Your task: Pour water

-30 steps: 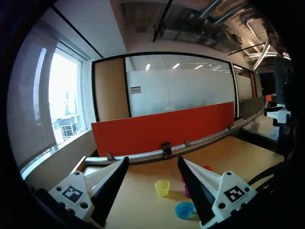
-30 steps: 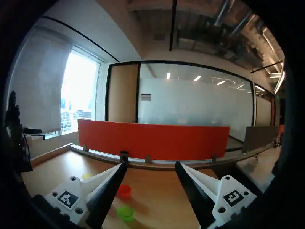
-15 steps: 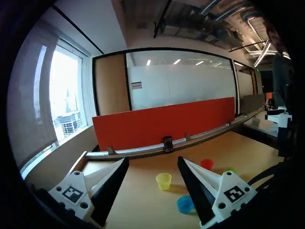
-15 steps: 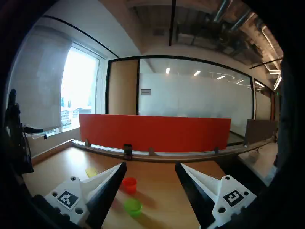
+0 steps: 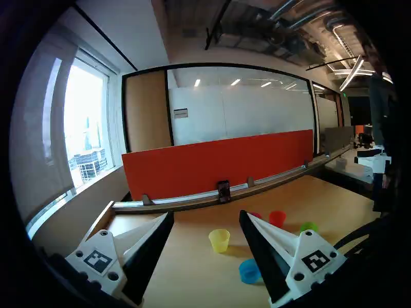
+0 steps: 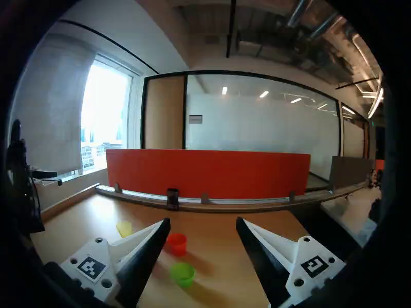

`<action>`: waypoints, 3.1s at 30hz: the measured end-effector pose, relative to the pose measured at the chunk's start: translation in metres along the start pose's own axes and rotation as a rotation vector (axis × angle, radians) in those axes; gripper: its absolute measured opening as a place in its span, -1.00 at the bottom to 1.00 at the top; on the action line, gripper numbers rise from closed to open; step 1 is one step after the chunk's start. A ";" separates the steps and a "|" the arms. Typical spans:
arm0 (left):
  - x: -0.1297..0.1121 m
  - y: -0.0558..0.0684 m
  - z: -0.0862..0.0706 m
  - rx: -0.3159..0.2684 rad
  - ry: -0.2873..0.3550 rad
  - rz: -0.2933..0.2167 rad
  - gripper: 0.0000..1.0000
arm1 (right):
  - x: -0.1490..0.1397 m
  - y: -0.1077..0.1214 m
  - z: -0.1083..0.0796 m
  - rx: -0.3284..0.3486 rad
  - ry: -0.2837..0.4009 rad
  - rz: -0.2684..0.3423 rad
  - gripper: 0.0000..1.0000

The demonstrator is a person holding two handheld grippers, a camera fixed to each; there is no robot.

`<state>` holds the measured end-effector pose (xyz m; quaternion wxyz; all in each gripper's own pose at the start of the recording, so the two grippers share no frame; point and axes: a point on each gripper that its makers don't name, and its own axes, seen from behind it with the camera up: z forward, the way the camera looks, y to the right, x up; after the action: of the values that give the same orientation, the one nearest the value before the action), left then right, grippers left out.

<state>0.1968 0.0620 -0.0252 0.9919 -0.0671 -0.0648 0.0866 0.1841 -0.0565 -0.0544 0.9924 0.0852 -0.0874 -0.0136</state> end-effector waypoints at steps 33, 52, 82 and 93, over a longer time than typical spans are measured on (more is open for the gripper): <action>-0.092 0.031 0.009 -0.010 -0.096 0.010 0.88 | -0.070 0.014 0.005 0.028 -0.059 -0.053 0.99; -0.199 0.066 0.029 -0.095 -0.308 0.047 0.89 | -0.197 -0.035 0.041 0.166 -0.265 -0.090 0.99; -0.286 0.134 0.081 -0.231 -0.518 0.111 0.88 | -0.293 -0.040 0.095 0.260 -0.507 -0.138 0.99; -0.304 0.143 0.093 -0.254 -0.579 0.130 0.88 | -0.303 -0.042 0.102 0.270 -0.534 -0.139 0.99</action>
<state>-0.1360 0.1581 0.0104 0.9082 -0.1669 -0.3503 0.1567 -0.1327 -0.1020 -0.0141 0.9108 0.2154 -0.3401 -0.0916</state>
